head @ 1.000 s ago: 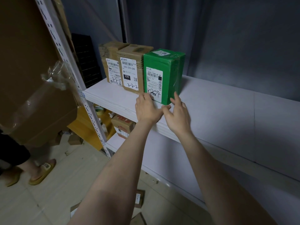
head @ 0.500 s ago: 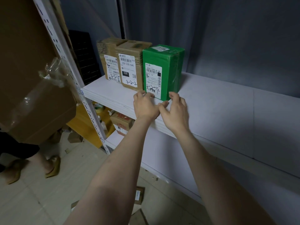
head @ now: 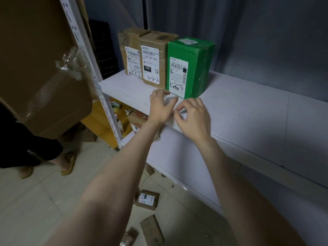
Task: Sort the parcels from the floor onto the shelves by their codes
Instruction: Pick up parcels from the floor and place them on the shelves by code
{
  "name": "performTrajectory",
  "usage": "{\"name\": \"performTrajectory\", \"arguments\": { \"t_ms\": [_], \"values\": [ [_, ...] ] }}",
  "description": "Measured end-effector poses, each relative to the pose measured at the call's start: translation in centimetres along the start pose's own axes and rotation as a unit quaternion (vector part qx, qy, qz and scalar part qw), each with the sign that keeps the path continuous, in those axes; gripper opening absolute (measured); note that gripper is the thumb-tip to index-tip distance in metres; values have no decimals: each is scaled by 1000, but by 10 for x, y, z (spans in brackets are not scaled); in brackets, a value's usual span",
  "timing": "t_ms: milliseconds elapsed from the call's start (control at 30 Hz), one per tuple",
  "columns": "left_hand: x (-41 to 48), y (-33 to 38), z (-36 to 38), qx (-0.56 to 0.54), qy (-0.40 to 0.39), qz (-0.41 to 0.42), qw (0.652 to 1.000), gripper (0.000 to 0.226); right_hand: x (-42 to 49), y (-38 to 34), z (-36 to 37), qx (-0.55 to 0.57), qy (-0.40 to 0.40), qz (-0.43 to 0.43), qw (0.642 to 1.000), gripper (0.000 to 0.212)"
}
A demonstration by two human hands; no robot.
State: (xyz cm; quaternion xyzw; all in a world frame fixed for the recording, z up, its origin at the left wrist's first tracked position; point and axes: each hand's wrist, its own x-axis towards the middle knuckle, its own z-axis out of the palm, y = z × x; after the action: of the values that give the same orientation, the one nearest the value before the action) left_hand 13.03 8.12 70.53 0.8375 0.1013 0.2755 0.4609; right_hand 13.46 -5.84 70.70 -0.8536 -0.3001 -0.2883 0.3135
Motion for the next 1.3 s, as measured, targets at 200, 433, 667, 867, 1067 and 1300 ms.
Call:
{"name": "performTrajectory", "arguments": {
  "t_ms": [200,433,667,867,1067,1300],
  "values": [
    [-50,-48,-56,45,38,-29,998,50,-41,-54,37,50,-60,-89,993,12],
    [-157,-138,-170,135,78,-228,961,50,-116,-160,104,164,-278,-174,930,12],
    [-326,-191,-266,158,151,-439,872,56,-205,-264,126,185,-414,-268,850,20],
    [-460,-200,-314,154,219,-541,797,59,-289,-349,121,181,-509,-304,784,31],
    [-587,-196,-348,145,232,-599,753,57,-380,-418,117,153,-587,-295,738,38],
    [-717,-205,-376,116,240,-666,697,59,-466,-463,122,127,-650,-232,712,43]
  ]
}}
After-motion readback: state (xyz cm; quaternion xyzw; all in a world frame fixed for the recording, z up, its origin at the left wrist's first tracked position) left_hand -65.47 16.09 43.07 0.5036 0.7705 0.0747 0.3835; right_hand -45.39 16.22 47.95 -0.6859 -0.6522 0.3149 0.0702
